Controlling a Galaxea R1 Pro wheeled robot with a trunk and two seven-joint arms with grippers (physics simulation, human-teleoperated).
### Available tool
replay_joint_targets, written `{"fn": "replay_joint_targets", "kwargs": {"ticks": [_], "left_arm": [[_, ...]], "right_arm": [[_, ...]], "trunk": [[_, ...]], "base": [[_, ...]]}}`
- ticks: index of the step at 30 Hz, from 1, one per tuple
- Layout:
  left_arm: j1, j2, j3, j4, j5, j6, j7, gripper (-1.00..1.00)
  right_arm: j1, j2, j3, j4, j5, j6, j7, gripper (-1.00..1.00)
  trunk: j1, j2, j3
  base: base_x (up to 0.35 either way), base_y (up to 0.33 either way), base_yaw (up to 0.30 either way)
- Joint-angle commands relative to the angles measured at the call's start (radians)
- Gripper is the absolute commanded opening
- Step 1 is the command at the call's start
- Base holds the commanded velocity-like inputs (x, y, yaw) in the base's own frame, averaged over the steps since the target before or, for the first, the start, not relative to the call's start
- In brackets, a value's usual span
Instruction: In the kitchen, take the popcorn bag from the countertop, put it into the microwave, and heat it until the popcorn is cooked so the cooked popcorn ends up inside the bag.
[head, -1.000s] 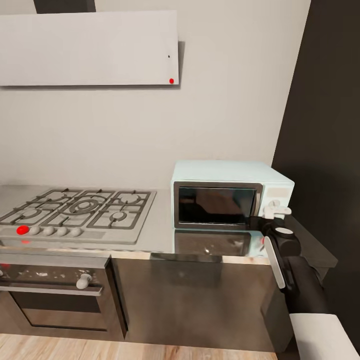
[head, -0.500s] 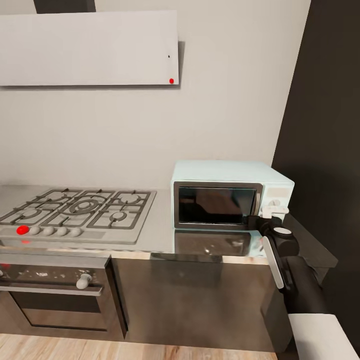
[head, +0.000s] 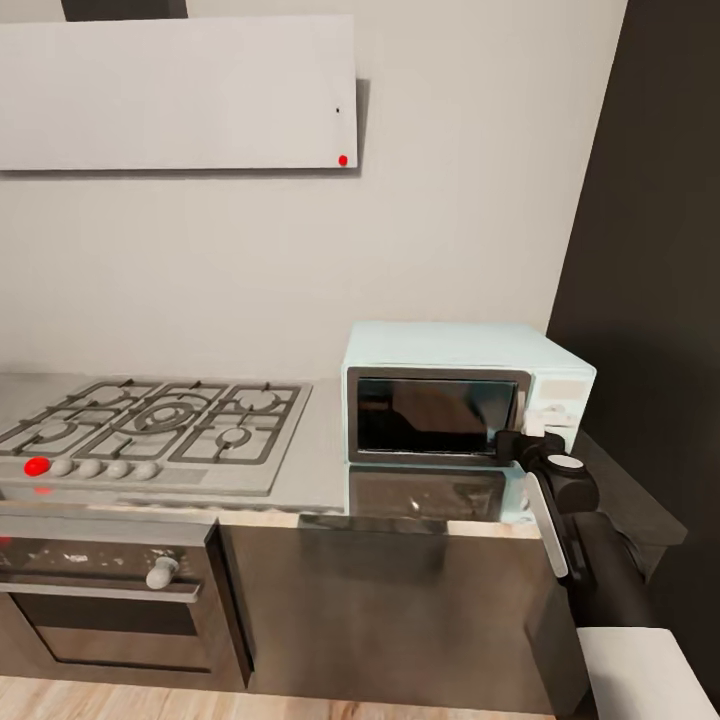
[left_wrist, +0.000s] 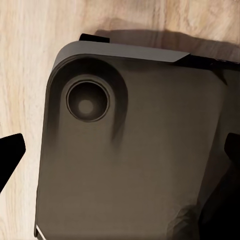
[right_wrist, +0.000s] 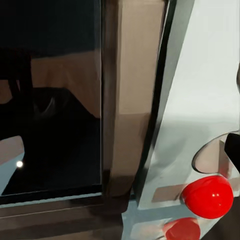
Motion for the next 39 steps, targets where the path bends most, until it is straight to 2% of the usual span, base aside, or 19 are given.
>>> {"fn": "replay_joint_targets", "kwargs": {"ticks": [1,18,19,39], "left_arm": [[0.000,0.000,0.000,0.000,0.007,-0.002,0.001,1.00],[0.000,0.000,0.000,-0.002,0.007,-0.003,0.001,1.00],[0.000,0.000,0.000,-0.002,0.007,-0.003,0.001,1.00],[0.000,0.000,0.000,-0.002,0.007,-0.003,0.001,1.00]], "right_arm": [[-0.001,0.000,0.001,-0.001,-0.002,0.005,-0.004,1.00],[-0.001,0.000,-0.005,-0.006,-0.002,0.003,-0.005,1.00],[-0.001,0.000,-0.007,-0.006,-0.002,0.002,-0.006,-1.00],[-0.001,0.001,-0.002,-0.006,-0.001,0.001,-0.012,-1.00]], "trunk": [[0.000,-0.001,-0.001],[0.000,-0.001,-0.001],[0.000,-0.001,-0.001],[0.000,-0.001,-0.001]], "base": [[0.018,0.000,0.000],[0.001,0.000,0.000],[0.000,0.000,0.000],[0.000,0.000,0.000]]}}
